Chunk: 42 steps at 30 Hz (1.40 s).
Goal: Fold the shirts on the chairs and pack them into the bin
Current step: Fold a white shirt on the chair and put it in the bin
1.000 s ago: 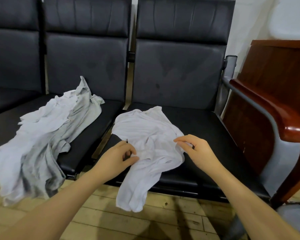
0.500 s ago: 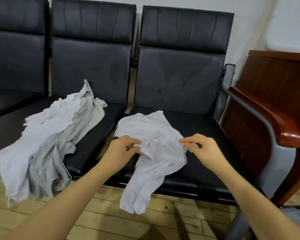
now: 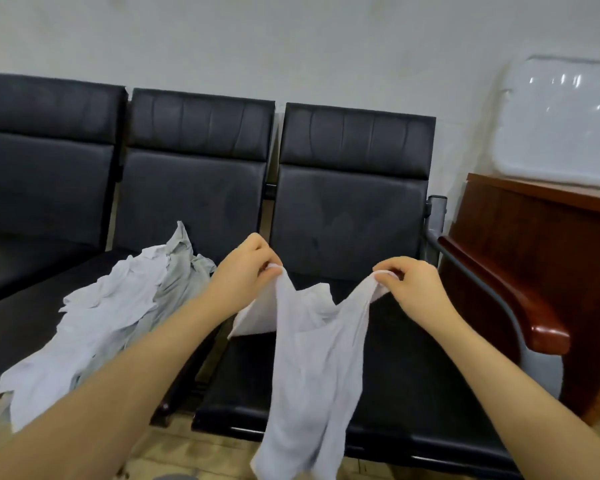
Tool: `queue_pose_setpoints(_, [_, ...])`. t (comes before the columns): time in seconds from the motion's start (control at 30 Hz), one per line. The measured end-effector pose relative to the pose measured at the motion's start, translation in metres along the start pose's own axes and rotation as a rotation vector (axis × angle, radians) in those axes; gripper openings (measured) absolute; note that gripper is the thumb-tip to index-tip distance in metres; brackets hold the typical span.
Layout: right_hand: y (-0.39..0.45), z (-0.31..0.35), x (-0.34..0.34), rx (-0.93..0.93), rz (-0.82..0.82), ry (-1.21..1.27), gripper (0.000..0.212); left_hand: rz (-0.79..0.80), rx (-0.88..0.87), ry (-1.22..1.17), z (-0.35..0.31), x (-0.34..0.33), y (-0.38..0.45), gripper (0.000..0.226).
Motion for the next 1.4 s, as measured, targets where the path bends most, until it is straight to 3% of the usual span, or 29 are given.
queue_pose_setpoints(0.13, [0.024, 0.031, 0.031, 0.042, -0.064, 0.003, 0.012, -0.117, -0.011, -0.014, -0.006, 0.035, 0.032, 0.008])
queue_pose_setpoints(0.37, [0.057, 0.076, 0.097, 0.154, -0.196, -0.039, 0.010, -0.199, 0.053, -0.083, -0.028, 0.087, 0.088, 0.015])
queue_pose_setpoints(0.53, [0.072, 0.098, 0.140, 0.184, -0.287, 0.003, 0.010, -0.260, -0.003, -0.026, -0.053, 0.117, 0.117, 0.020])
queue_pose_setpoints(0.8, [0.073, 0.094, 0.188, 0.122, -0.401, 0.095, 0.012, -0.317, 0.068, -0.134, -0.064, 0.134, 0.137, 0.028])
queue_pose_setpoints(0.93, [0.066, 0.078, 0.195, 0.106, -0.405, 0.113, 0.027, -0.343, 0.184, -0.311, -0.055, 0.126, 0.134, 0.038])
queue_pose_setpoints(1.03, [0.062, 0.063, 0.190, 0.095, -0.336, 0.069, 0.033, -0.279, 0.225, -0.411, -0.050, 0.111, 0.131, 0.045])
queue_pose_setpoints(1.17, [0.061, 0.031, 0.174, -0.007, -0.234, 0.049, 0.022, -0.138, 0.193, -0.361, -0.051, 0.089, 0.131, 0.033])
queue_pose_setpoints(1.27, [0.055, 0.012, 0.159, -0.089, -0.155, -0.099, 0.012, 0.021, 0.134, -0.118, -0.045, 0.064, 0.128, 0.017])
queue_pose_setpoints(1.4, [0.050, 0.001, 0.146, -0.118, -0.119, -0.292, 0.006, 0.249, 0.002, 0.272, -0.035, 0.034, 0.113, 0.026])
Point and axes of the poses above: each hand's wrist, its own y-axis towards the middle knuckle, its own x-axis out of the back of the hand, z = x × y, the point moved 9 cm from there along y, towards the middle knuckle, and after that the axes turned 7 degrees about y, right-handed, at the moved point
